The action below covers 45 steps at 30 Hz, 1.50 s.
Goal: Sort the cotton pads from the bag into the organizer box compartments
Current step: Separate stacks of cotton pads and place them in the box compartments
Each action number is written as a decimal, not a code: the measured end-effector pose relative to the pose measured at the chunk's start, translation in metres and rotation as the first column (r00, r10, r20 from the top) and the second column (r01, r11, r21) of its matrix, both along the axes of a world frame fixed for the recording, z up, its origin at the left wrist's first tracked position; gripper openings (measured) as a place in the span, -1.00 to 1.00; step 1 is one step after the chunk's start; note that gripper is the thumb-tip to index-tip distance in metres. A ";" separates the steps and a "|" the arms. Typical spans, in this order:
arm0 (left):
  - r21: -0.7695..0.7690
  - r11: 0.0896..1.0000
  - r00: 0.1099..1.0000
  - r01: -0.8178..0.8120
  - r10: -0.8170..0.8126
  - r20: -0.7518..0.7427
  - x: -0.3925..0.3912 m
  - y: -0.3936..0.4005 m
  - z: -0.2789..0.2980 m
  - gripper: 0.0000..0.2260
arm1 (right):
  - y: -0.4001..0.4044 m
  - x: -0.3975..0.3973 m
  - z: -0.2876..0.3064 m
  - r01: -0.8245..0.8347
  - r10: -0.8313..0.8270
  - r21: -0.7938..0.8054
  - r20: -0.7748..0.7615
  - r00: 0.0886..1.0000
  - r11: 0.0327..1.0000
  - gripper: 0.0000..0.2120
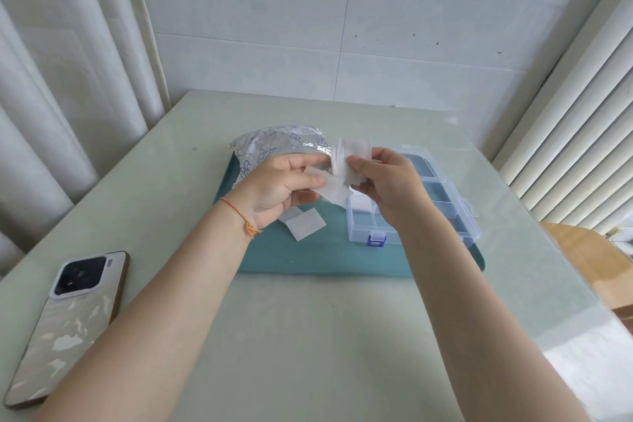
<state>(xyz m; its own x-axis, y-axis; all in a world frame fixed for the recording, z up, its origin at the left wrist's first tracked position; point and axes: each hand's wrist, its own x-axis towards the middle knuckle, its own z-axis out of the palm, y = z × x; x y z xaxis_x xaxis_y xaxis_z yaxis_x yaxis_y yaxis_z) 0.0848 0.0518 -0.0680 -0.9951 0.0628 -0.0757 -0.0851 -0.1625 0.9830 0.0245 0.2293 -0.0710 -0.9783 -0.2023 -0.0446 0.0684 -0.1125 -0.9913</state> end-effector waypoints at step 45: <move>0.296 0.953 0.995 0.065 -0.085 0.055 -0.005 0.007 -0.005 -0.68 | -0.003 0.015 0.013 -0.335 0.368 -0.262 0.091 0.925 0.905 -0.72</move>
<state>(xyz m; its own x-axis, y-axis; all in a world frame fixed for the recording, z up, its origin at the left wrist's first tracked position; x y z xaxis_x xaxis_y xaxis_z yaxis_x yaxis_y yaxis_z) 0.0796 0.0588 -0.0728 -0.9801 0.1661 -0.1086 -0.1715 -0.4335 0.8847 0.0397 0.2268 -0.0579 -0.8295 -0.5529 -0.0786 0.2783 -0.2872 -0.9166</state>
